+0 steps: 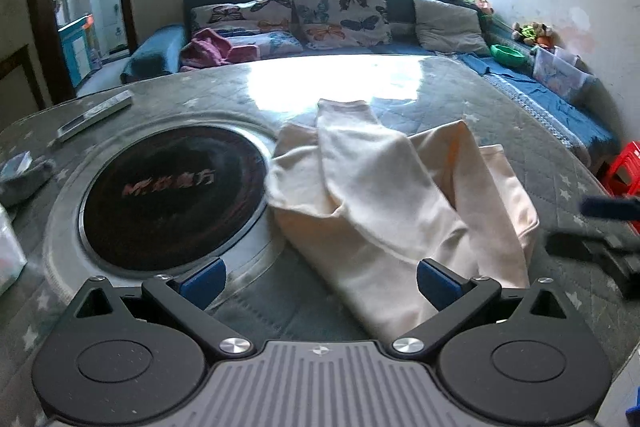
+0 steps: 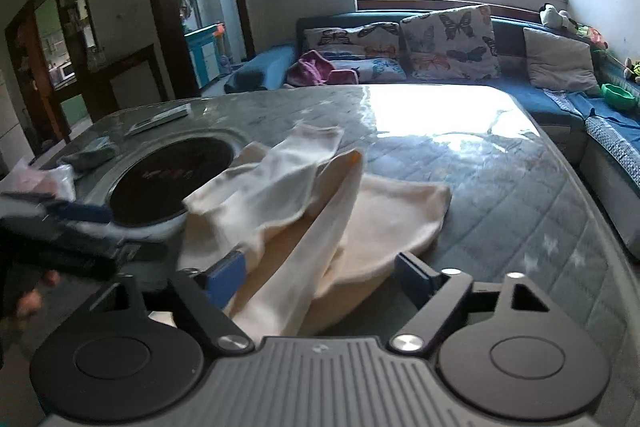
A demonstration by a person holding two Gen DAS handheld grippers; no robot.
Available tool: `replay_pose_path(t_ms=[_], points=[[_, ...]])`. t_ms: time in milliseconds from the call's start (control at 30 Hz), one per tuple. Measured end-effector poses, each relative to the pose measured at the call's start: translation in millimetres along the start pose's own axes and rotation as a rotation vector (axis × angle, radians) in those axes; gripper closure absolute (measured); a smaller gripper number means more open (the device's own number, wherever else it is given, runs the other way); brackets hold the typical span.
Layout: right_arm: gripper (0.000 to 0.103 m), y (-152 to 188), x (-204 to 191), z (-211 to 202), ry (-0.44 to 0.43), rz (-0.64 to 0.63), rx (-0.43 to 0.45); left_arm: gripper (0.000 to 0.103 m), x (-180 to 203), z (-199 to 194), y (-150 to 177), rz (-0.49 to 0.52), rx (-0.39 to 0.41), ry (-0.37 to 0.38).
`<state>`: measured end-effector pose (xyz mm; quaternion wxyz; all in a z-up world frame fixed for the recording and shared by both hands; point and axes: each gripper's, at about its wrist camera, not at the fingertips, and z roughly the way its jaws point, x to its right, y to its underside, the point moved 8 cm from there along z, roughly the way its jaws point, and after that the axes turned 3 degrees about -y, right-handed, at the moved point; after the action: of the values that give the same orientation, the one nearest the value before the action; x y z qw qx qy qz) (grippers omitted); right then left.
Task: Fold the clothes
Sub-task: 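Grasp the sweatshirt hem with the left gripper while the right gripper grasps the hem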
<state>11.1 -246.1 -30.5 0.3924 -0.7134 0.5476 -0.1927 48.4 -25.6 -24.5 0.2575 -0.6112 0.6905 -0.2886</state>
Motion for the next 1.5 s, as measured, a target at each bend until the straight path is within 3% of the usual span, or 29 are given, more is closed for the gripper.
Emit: replay_pose_path(t_ms=[167, 367, 467, 633, 733, 900, 1133, 1267, 1333, 1433, 1500], points=[[0.041, -27, 32, 43, 0.017, 0.048, -0.022, 0.000, 14, 15, -11, 0.033, -0.001, 0.031], [0.060, -50, 53, 94, -0.034, 0.107, -0.063, 0.000, 28, 29, -19, 0.049, -0.008, 0.068], [0.066, -55, 49, 110, -0.058, 0.103, -0.078, 0.000, 34, 35, -23, 0.061, -0.011, 0.087], [0.095, -54, 47, 127, -0.037, 0.065, -0.100, 0.000, 44, 41, -26, 0.085, -0.016, 0.105], [0.099, -53, 50, 122, -0.018, 0.052, -0.083, 0.000, 49, 44, -28, 0.103, -0.018, 0.114], [0.102, -51, 69, 79, 0.112, 0.021, -0.002, 0.000, 56, 54, -29, 0.126, -0.026, 0.118], [0.098, -39, 92, 40, 0.111, 0.060, 0.011, 0.005, 68, 70, -29, 0.166, -0.045, 0.116], [0.088, -43, 77, 52, 0.027, 0.048, -0.001, 0.019, 73, 80, -29, 0.194, -0.061, 0.110], [0.071, -48, 65, 64, -0.008, 0.019, -0.019, 0.025, 73, 84, -27, 0.200, -0.075, 0.118], [0.066, -54, 55, 86, -0.033, -0.016, -0.048, 0.037, 71, 88, -27, 0.207, -0.082, 0.132], [0.065, -54, 53, 102, -0.036, -0.031, -0.083, 0.049, 69, 89, -27, 0.209, -0.080, 0.140]])
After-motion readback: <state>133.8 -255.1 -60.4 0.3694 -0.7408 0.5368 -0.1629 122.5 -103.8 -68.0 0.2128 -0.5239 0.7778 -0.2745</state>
